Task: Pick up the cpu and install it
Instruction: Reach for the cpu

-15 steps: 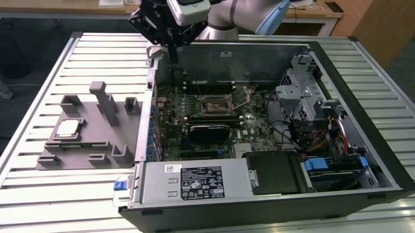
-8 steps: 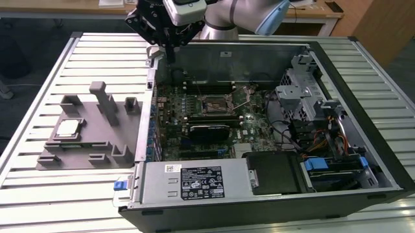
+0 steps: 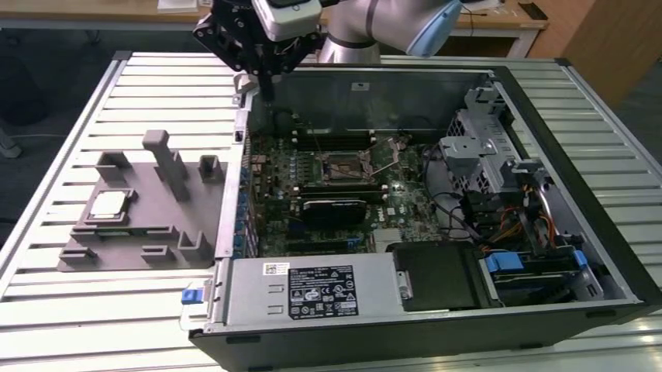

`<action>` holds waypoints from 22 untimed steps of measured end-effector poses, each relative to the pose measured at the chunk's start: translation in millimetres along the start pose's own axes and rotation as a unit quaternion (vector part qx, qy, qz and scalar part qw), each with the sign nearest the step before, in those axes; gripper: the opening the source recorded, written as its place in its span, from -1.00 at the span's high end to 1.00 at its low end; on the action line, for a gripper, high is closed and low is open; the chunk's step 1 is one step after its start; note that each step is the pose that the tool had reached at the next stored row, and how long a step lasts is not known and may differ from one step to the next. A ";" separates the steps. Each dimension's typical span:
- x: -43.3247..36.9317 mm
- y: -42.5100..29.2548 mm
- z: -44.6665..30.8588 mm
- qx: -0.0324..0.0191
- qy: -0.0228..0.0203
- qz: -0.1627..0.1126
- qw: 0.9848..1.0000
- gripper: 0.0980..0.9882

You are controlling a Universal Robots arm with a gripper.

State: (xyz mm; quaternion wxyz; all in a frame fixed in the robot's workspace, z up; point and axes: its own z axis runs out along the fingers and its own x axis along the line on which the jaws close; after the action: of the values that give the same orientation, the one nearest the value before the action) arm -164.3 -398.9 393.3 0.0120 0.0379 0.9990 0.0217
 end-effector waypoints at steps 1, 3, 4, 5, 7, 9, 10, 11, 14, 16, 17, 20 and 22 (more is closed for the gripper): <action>0.6 -0.1 0.0 0.000 0.000 0.000 1.000 0.98; 2.0 -0.2 0.0 0.000 0.000 0.000 1.000 0.98; 2.7 -0.2 -0.1 0.000 0.000 0.000 1.000 0.98; 3.4 -0.3 -0.1 0.000 0.000 0.000 1.000 0.98; 4.7 -0.4 -0.1 0.000 0.000 0.000 1.000 0.98; 6.2 -0.5 -0.2 0.000 0.000 0.000 1.000 0.98; 6.9 -0.5 -0.2 0.000 0.000 0.000 1.000 0.98; 7.5 -0.6 -0.2 0.000 0.000 0.000 1.000 0.98; 9.7 -0.7 -0.2 0.000 0.000 0.000 1.000 0.98; 11.1 -0.8 -0.3 0.000 0.000 0.000 1.000 0.98; 11.8 -0.9 -0.3 0.000 0.000 0.000 1.000 0.98; 13.6 -1.0 -0.3 0.000 0.000 0.000 1.000 0.98; 14.4 -1.1 -0.4 0.000 0.000 0.000 1.000 0.98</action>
State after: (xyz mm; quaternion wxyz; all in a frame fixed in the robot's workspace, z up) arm -178.7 -398.9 393.3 0.0120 0.0379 0.9990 0.0216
